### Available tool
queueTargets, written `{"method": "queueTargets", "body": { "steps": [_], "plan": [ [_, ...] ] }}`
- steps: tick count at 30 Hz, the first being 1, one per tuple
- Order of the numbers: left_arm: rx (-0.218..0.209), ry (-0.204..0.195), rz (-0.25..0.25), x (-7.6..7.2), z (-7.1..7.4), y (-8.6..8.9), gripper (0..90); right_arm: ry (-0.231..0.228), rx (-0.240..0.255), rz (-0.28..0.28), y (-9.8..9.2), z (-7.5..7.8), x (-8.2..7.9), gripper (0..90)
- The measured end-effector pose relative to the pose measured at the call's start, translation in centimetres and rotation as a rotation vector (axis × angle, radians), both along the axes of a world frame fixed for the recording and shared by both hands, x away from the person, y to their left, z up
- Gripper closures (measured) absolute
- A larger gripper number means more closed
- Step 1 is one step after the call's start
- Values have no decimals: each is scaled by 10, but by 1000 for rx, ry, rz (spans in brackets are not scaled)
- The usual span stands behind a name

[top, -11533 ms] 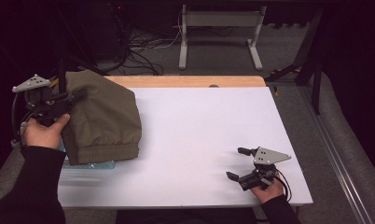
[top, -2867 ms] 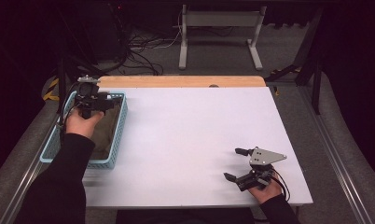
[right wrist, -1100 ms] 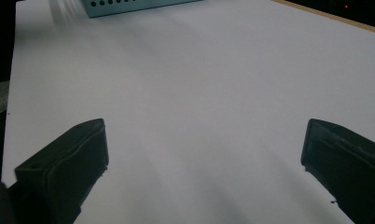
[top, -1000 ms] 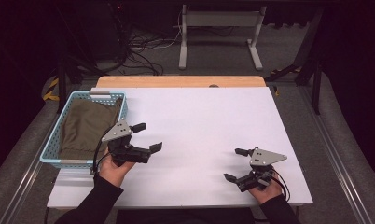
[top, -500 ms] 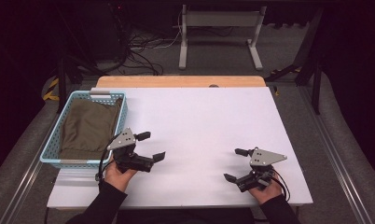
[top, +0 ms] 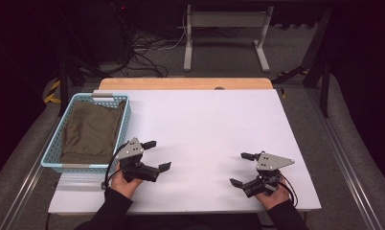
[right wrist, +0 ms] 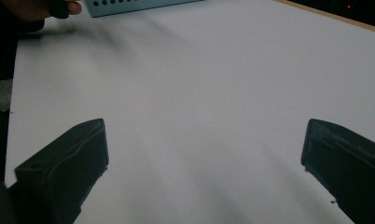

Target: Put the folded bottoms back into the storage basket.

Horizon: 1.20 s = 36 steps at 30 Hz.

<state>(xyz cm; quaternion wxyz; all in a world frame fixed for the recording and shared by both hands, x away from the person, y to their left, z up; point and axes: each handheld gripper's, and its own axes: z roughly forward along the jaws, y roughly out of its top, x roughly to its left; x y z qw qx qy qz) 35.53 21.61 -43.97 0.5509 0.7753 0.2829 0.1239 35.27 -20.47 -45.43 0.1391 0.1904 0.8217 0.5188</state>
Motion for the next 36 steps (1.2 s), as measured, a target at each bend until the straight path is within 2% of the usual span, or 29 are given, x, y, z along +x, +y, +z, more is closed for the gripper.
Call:
{"method": "queueTargets", "body": {
  "steps": [5,10,16,19,24,36],
  "plan": [
    [-14,23,-12,1,-9,1,21,1,2,1,0,0,0,14],
    [30,8,-8,-1,-15,0,21,3,4,0,-1,0,0,14],
    [26,8,-7,-2,-17,-1,17,5,7,1,-1,0,0,14],
    [48,6,-14,-2,-19,-2,18,6,8,2,-1,0,0,14],
    [62,4,-33,-3,-20,-5,18,7,9,5,-1,0,0,15],
    [53,0,-40,-4,-19,-7,17,6,4,7,0,0,0,15]
  ]
}}
